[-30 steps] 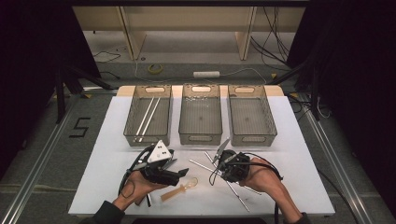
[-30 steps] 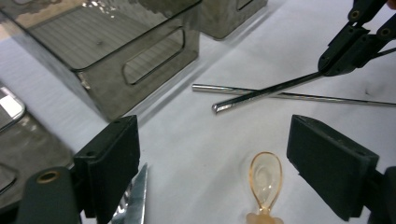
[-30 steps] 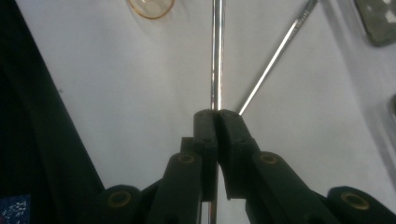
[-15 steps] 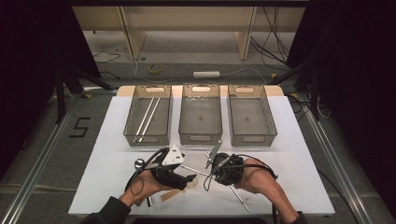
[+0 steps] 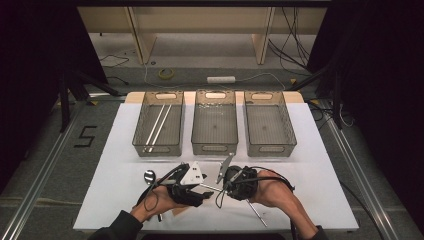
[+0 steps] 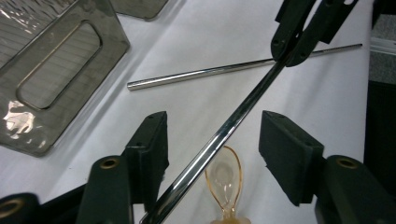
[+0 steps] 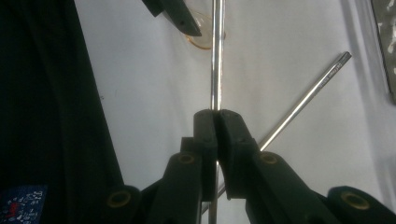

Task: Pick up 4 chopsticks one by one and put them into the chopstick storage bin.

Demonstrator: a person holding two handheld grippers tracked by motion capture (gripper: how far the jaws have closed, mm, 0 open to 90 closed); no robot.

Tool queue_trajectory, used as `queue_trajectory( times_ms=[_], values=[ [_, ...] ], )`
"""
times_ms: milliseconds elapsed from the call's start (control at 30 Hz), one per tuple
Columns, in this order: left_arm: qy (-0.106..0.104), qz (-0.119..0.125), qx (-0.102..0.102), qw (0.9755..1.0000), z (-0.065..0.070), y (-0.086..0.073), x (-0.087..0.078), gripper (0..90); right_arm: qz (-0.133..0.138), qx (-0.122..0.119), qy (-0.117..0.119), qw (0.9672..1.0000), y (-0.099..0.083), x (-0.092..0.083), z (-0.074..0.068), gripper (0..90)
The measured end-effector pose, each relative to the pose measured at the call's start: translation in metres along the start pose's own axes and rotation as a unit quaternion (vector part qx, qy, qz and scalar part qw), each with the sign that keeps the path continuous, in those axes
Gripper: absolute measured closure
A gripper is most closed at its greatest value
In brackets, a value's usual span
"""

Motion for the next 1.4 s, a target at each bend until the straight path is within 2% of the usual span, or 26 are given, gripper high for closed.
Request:
queue_trajectory(
  times_ms=[333, 433, 700, 867, 1000, 1033, 1133, 1200, 1233, 1400],
  values=[
    [-0.001, -0.016, 0.027, 0.9995, 0.003, -0.001, 0.001, 54.8, -0.003, -0.019, 0.007, 0.9998, 0.001, 0.000, -0.003, 86.5],
    [-0.007, -0.015, 0.028, 0.9995, 0.004, -0.001, 0.001, 58.7, -0.002, -0.021, 0.008, 0.9997, 0.001, 0.000, -0.003, 86.5],
    [-0.020, -0.023, 0.059, 0.9978, 0.008, -0.002, 0.000, 67.7, 0.001, -0.043, 0.004, 0.9991, 0.001, -0.003, -0.006, 86.4],
    [-0.039, -0.033, 0.081, 0.9954, 0.011, -0.002, -0.001, 73.6, 0.002, -0.064, 0.005, 0.9979, -0.001, -0.004, -0.007, 86.0],
    [-0.066, -0.043, 0.099, 0.9920, 0.014, -0.003, -0.001, 80.1, 0.006, -0.071, 0.006, 0.9974, -0.003, -0.006, -0.007, 84.0],
    [-0.070, -0.042, 0.103, 0.9913, 0.015, -0.003, -0.001, 82.0, 0.009, -0.070, 0.005, 0.9975, -0.003, -0.006, -0.006, 82.8],
    [-0.059, -0.051, 0.101, 0.9919, 0.016, -0.002, -0.002, 83.1, 0.025, -0.052, 0.001, 0.9983, -0.005, -0.010, 0.000, 82.0],
    [-0.051, -0.046, 0.086, 0.9939, 0.012, -0.002, -0.003, 83.2, 0.041, -0.037, -0.001, 0.9985, -0.008, -0.015, 0.003, 79.6],
    [-0.046, -0.046, 0.082, 0.9945, 0.010, -0.002, -0.004, 83.2, 0.053, -0.020, -0.005, 0.9984, -0.008, -0.018, 0.003, 76.7],
    [-0.021, -0.037, 0.049, 0.9979, 0.001, 0.000, -0.010, 83.2, 0.092, 0.023, -0.020, 0.9953, -0.010, -0.027, 0.009, 57.6]
  ],
)
Point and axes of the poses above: each handheld gripper's, and its own axes: x roughly forward along the jaws, y roughly out of its top, z roughly to its right, the point moved 1 cm from there along x, roughly forward along the jaws
